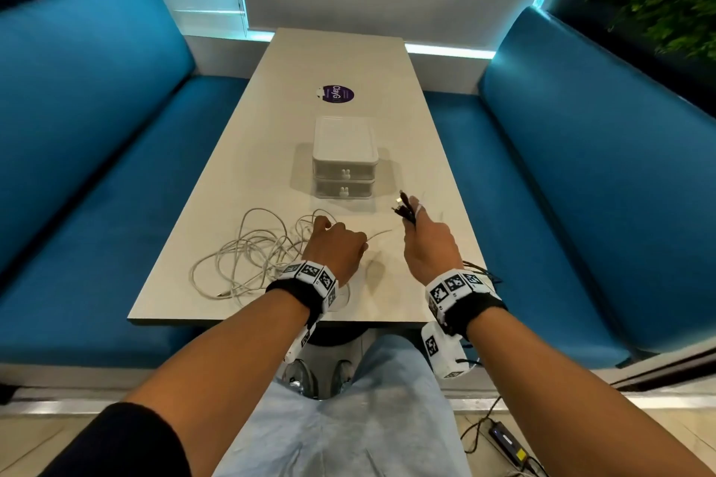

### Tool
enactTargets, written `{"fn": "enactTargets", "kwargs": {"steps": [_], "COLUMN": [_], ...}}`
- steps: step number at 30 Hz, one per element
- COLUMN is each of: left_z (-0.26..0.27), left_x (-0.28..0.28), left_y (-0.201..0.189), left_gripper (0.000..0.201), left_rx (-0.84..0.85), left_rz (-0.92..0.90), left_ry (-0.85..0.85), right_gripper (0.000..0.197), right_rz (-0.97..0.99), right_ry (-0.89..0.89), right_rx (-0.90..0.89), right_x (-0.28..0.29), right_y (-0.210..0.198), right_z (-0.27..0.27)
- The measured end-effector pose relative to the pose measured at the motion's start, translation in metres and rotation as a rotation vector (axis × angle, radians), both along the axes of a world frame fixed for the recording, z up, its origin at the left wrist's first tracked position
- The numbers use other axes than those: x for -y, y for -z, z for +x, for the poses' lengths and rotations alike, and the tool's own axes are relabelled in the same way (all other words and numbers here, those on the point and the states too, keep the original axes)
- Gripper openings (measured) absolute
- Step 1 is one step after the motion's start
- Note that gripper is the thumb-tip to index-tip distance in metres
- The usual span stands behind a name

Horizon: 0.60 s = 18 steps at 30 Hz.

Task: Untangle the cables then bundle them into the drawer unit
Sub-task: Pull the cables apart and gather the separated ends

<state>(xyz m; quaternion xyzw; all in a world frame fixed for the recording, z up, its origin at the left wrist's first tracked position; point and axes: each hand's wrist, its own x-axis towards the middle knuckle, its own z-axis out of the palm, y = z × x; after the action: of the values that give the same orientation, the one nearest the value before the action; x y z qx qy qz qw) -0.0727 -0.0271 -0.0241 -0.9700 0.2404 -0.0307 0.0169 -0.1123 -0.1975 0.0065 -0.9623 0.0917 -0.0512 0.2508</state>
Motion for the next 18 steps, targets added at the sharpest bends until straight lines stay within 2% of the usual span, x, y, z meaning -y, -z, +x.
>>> {"fn": "enactTargets", "kwargs": {"steps": [4,6,9,12,18], "left_z": [-0.004,-0.004,-0.002,0.004,0.021], "left_x": [0.006,0.007,0.003,0.000,-0.011], "left_y": [-0.005,-0.004,0.002,0.004,0.005], "left_gripper": [0.031,0.029,0.025,0.027,0.030], "left_rx": [-0.040,-0.082,-0.099,-0.102,-0.053], "left_rz": [-0.091,-0.161,-0.214,-0.216,-0.072], "left_ry": [0.068,0.108,0.148,0.159,0.165], "right_gripper": [0.028,0.023,0.024,0.026,0.028], "right_rz": [-0.032,-0.021,0.004,-0.053,-0.249], "right_ry": [-0.197,-0.240,-0.240,-0.242,-0.100], "right_rx": [-0.105,-0.134,-0.131,-0.150,-0.176], "right_x": [-0.014,-0.015,-0.012,-0.005,0.026], "right_y": [0.011,0.016,0.015,0.014,0.010], "right_z": [0.002,0.002,0.002,0.001,-0.003]}}
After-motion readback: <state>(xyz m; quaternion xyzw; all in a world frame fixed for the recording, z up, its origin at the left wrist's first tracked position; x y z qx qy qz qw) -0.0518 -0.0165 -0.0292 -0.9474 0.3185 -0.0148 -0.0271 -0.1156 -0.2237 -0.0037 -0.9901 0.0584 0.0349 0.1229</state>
